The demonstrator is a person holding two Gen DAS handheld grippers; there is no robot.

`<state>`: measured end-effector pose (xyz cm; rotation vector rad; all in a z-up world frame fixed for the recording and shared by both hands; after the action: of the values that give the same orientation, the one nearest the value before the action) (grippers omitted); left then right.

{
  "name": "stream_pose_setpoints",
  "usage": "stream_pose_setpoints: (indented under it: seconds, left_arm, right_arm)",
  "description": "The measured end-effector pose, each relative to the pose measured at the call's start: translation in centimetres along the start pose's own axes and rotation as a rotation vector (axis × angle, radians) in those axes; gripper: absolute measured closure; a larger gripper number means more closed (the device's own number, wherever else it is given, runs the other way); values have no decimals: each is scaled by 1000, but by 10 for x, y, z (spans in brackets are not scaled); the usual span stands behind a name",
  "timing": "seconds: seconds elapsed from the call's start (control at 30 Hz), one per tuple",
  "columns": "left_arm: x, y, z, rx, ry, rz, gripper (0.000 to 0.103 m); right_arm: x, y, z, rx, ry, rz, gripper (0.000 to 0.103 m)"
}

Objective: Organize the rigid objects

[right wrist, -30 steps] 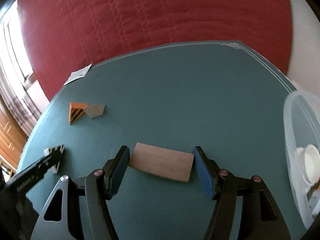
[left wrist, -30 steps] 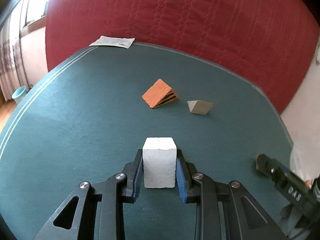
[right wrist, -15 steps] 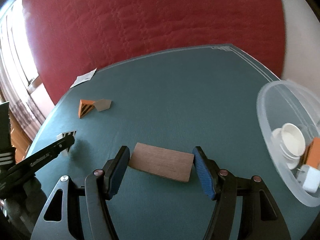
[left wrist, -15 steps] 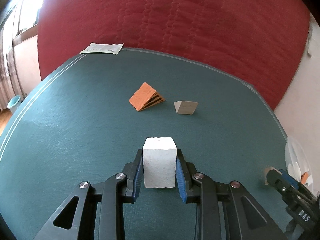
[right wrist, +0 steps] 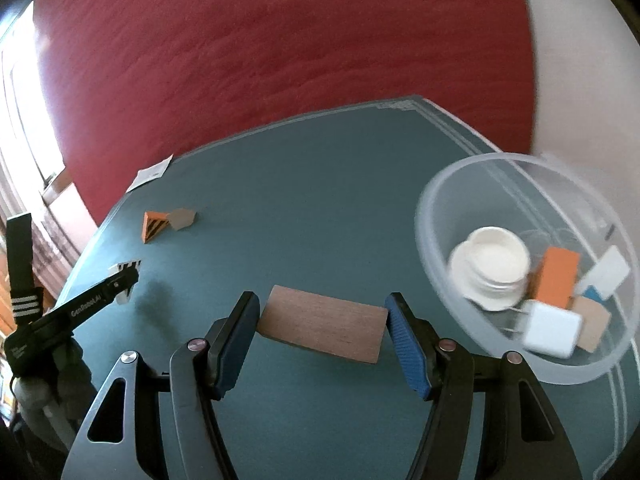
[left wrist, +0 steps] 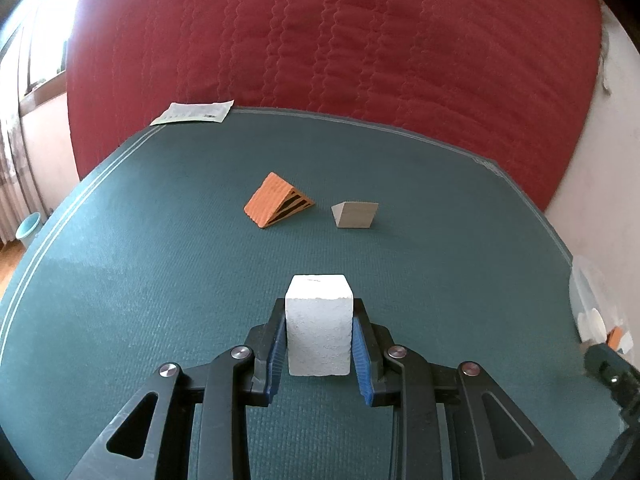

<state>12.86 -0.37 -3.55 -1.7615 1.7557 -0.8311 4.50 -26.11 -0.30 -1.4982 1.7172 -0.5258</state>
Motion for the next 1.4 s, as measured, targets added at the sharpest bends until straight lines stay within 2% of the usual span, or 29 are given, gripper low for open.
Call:
stream_pose_setpoints:
  seconds: [0.3,0.73,0.9,1.0,1.1,1.4]
  left_arm:
    - [13,5,-4,-8,-19,46,72]
    - [65,26,-23,-34,56,133,72]
    - [86,26,-34,-23,80,160,72]
    - [100,25,-40,-15,92,181,72]
    - [113,25,-44,-7,99,205,72]
    - [158,27,-46,-16,131,266,72]
  right_arm:
    - [37,-6,-33,58,65,37,37]
    - [105,-33,-67,175,178,111,37]
    - [131,-40,-65,185,218,109,37]
    - [143,-39,-60,176,213,120,35]
    - [150,-34,-60,165,202,132,26]
    - [173,-12,-86,207,258,149,26]
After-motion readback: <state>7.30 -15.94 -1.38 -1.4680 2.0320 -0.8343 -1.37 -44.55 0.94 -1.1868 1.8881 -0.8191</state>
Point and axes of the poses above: each gripper's, at about its wrist camera, not at the fingertips, and z roughly the way its jaws point, x to its right, y to its underside, the point moved 7 cm from there along z, roughly the way its jaws point, and after that the axes turned 7 degrees about -y, right-handed, at the moved point
